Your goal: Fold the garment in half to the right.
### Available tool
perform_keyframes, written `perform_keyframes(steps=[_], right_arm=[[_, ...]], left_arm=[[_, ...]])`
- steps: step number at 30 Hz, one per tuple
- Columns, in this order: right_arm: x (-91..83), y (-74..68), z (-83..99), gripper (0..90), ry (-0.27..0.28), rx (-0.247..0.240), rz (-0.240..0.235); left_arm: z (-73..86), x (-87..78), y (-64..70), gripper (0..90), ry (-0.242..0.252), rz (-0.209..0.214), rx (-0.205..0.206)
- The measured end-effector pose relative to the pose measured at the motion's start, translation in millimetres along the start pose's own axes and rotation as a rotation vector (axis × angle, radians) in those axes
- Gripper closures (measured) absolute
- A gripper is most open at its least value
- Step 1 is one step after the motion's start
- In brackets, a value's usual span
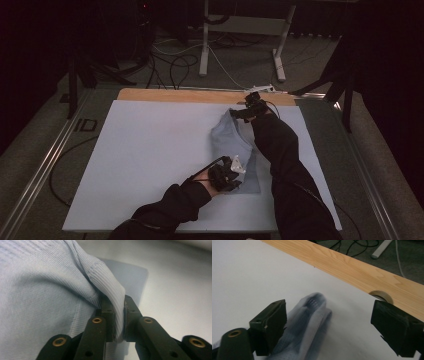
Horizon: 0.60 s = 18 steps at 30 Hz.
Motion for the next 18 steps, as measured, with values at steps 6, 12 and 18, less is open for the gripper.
perform_keyframes(steps=[6, 12, 18], right_arm=[[-8.6, -1.4, 11.7, 10.1, 0.007, 0.003, -0.017], [-17.7, 0.6, 11.2, 9.7, 0.01, 0.015, -0.024], [-27.5, 0.0, 7.3, 9.7, 0.019, -0.001, -0.014]], left_arm=[[-5.5, 0.6, 7.9, 65.7, 0.011, 0.028, 0.003], [-10.4, -6.3, 11.4, 50.8, 0.04, 0.018, 0.013], [-11.3, -19.5, 12.0, 39.8, 0.053, 0.028, 0.023]])
Point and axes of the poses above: each handheld gripper's, and its own axes: x roughly forward along the jaws, z roughly out of its underside, y roughly to its right, the point moved 8 cm from there along x, roughly forward along the jaws, and after that the axes turned 5 degrees about x, right-handed, at the moved point
